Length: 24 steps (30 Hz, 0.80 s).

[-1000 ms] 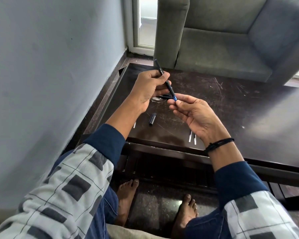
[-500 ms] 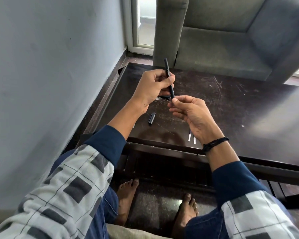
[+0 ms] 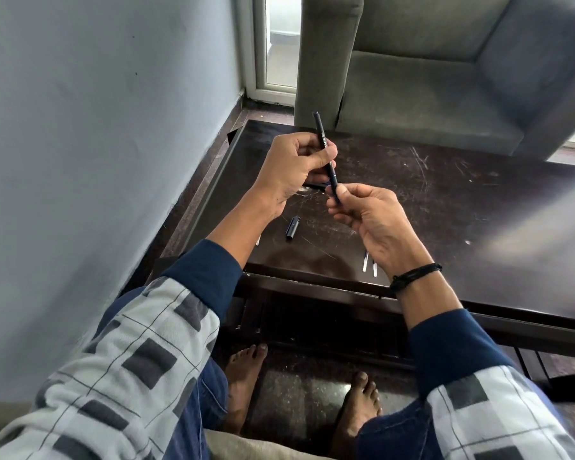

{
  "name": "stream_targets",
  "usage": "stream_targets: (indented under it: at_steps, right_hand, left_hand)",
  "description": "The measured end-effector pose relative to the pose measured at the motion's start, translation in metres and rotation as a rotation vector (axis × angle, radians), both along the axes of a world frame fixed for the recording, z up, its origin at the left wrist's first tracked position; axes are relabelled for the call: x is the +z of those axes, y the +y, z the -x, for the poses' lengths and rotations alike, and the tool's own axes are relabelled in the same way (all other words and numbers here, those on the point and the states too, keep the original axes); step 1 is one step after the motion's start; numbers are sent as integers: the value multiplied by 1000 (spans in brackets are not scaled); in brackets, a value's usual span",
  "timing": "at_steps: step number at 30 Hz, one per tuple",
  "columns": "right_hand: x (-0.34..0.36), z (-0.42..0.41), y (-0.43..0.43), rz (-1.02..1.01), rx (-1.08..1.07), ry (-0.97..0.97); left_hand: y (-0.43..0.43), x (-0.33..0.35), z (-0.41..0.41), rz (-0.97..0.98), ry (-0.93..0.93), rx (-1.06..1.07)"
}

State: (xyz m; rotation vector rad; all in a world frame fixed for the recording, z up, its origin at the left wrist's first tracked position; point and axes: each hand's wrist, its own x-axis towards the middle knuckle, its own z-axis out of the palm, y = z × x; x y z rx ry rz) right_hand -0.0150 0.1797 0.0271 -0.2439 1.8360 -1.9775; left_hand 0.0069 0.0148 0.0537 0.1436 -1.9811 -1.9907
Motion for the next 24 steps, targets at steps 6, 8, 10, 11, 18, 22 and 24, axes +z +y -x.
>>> stream_targets:
  at_steps: [6,8,10,11,18,22,24]
  right_hand:
    - [-4,0,-4,7,-139,98]
    - [-4,-1,-5,20,-123,106]
    - [-2,-1,-5,32,-80,81]
    - [-2,-1,-5,38,-63,66]
    - [-1,0,-3,52,-55,13]
    - [0,-2,-5,43,-58,18]
    - [2,-4,-6,86,-42,-41]
  left_hand:
    - [2,-1,1,-5,6,36]
    - [0,-1,2,-9,4,50]
    - [-2,-2,3,-18,3,62]
    - [-3,-2,3,-21,3,64]
    - [-1,-1,2,-11,3,23]
    - [2,-2,1,-13,4,-5]
    - [2,-2,1,-26,4,-26]
